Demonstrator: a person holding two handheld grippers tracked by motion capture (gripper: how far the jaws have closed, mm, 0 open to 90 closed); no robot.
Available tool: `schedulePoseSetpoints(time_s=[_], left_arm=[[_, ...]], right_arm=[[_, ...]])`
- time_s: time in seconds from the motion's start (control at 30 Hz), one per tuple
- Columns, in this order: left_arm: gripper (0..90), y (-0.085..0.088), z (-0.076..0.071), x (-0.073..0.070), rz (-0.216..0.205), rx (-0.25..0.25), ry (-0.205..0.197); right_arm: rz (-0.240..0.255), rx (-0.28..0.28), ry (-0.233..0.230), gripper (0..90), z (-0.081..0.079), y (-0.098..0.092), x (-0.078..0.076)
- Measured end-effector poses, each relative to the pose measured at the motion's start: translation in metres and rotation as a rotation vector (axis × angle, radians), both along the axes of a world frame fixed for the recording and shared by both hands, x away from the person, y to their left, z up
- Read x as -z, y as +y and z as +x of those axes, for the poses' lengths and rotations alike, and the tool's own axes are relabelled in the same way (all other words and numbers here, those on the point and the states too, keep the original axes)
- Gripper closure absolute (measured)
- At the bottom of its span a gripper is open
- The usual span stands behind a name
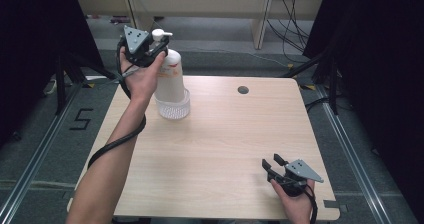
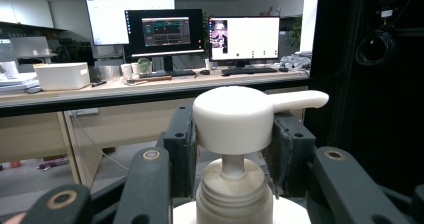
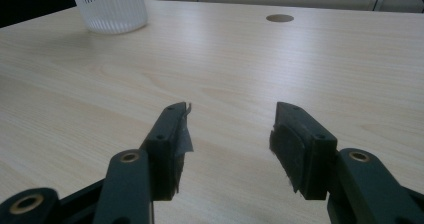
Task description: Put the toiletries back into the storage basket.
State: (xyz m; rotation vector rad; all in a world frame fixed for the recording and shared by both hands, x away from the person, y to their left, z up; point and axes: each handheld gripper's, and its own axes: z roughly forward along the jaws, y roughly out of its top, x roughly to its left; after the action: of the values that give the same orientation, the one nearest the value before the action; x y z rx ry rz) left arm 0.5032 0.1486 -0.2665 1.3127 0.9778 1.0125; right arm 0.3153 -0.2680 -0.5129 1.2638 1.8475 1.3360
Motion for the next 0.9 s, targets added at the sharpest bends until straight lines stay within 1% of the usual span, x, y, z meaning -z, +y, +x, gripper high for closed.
schedulePoseSetpoints(time_s=[0.1, 0.13, 0.17, 0.2, 0.27, 0.43, 0.47, 0.53, 0.57, 0.6, 0.63, 0.67, 0.73, 0.77, 0.83, 0.87, 0.9], left_arm=[[59.0, 0.0, 0.003, 0.001, -0.002, -0.001, 0.002], [59.0, 0.0, 0.004, 0.001, 0.0, -0.002, 0.005], [58.9, 0.0, 0.006, 0.002, 0.001, -0.003, 0.009], [59.0, 0.0, 0.007, 0.003, 0.001, -0.002, 0.009], [58.9, 0.0, 0.009, 0.004, 0.003, -0.005, 0.012], [58.9, 0.001, 0.015, 0.008, 0.012, -0.016, 0.02], [58.9, 0.002, 0.016, 0.008, 0.014, -0.017, 0.022], [58.9, 0.003, 0.018, 0.009, 0.013, -0.019, 0.025], [58.9, 0.003, 0.019, 0.01, 0.011, -0.019, 0.026], [58.9, 0.002, 0.019, 0.01, 0.002, -0.026, 0.036], [58.9, 0.002, 0.02, 0.01, 0.001, -0.025, 0.037], [58.9, 0.002, 0.021, 0.011, 0.002, -0.026, 0.038], [58.9, 0.002, 0.022, 0.011, 0.002, -0.027, 0.04], [58.9, 0.002, 0.023, 0.011, 0.003, -0.028, 0.041], [58.9, 0.002, 0.024, 0.011, 0.003, -0.032, 0.042], [58.9, 0.002, 0.025, 0.011, 0.004, -0.032, 0.042], [58.9, 0.001, 0.025, 0.011, 0.008, -0.033, 0.043]], right_arm=[[0.002, 0.0, 0.003, 48.5, 0.0, 0.0, 0.0], [-0.011, -0.014, -0.007, 48.5, 0.001, -0.001, 0.0], [-0.005, -0.008, -0.003, 48.5, 0.001, -0.001, 0.0], [0.011, 0.008, 0.009, 48.5, -0.001, 0.001, 0.0], [0.007, -0.002, -0.002, 48.5, 0.0, 0.0, 0.0], [0.008, 0.0, -0.001, 48.5, 0.0, 0.0, 0.0], [-0.002, -0.001, -0.007, 48.5, 0.0, 0.0, 0.0], [-0.005, -0.003, -0.012, 48.5, 0.001, -0.001, 0.001], [-0.019, -0.004, -0.02, 48.5, 0.001, -0.001, 0.0], [-0.031, -0.002, -0.025, 48.5, 0.001, -0.002, 0.0], [-0.024, -0.008, -0.038, 48.5, 0.002, -0.002, 0.0], [-0.036, -0.002, -0.03, 48.6, 0.001, -0.002, 0.0], [-0.028, -0.004, -0.022, 48.5, 0.001, -0.002, 0.0], [-0.01, -0.006, -0.015, 48.5, 0.001, -0.001, 0.0], [-0.008, -0.006, -0.011, 48.5, 0.001, -0.001, 0.0], [-0.032, -0.003, -0.026, 48.5, 0.001, -0.002, 0.0], [-0.044, 0.0, -0.039, 48.5, 0.002, -0.003, 0.0]])
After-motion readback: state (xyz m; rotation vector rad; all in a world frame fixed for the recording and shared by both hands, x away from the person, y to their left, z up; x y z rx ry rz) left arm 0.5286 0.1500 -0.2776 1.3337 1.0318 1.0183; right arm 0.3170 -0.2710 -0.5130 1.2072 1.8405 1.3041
